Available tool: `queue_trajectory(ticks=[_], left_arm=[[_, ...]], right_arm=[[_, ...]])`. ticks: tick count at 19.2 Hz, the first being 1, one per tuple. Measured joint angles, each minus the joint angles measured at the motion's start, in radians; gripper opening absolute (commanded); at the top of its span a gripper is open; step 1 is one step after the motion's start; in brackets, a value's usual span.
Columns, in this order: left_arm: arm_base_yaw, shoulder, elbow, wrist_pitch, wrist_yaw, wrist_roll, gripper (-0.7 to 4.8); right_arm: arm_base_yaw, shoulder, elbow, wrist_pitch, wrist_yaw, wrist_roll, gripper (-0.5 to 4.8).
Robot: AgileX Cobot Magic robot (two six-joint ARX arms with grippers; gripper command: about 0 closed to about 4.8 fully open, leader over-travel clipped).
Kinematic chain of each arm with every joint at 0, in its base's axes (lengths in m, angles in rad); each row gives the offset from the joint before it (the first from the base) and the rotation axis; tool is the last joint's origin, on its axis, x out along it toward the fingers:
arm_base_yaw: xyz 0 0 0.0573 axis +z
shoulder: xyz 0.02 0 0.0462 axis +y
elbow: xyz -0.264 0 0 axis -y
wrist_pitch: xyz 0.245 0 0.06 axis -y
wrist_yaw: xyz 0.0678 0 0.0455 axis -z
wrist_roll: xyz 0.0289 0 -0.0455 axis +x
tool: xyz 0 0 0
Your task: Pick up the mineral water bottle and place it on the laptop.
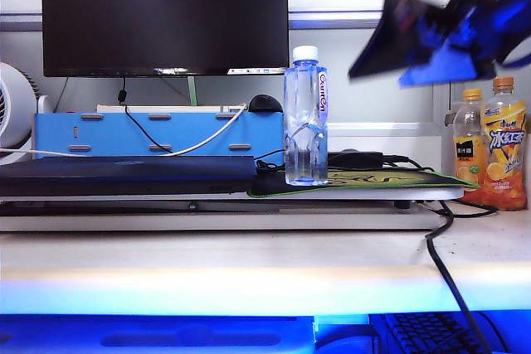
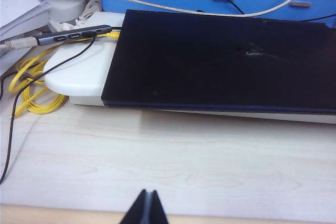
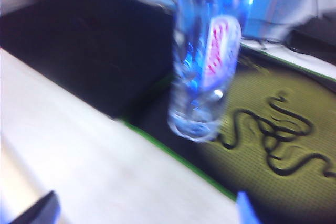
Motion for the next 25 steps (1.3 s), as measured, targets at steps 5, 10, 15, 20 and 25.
queue_trajectory(ticks=[5, 10, 15, 20, 25], left_arm=[[0.0, 0.0, 0.0, 0.0, 0.0, 0.0, -0.02], [0.0, 0.0, 0.0, 0.0, 0.0, 0.0, -0.02], [0.0, 0.0, 0.0, 0.0, 0.0, 0.0, -0.02], [0.0, 0.0, 0.0, 0.0, 0.0, 0.0, -0.02], [0.0, 0.0, 0.0, 0.0, 0.0, 0.0, -0.02]], right_arm=[[0.035, 0.168, 0.055, 0.141, 0.257, -0.018, 4.79], [0.036, 0.341, 0.179, 0.148, 0.169, -0.021, 4.79], [0.035, 0.479, 0.332, 0.154, 0.137, -0.021, 4.79], [0.035, 0.566, 0.442, 0.121, 0.094, -0.021, 4.79], [0.066, 0.645, 0.528, 0.114, 0.089, -0.021, 4.79]])
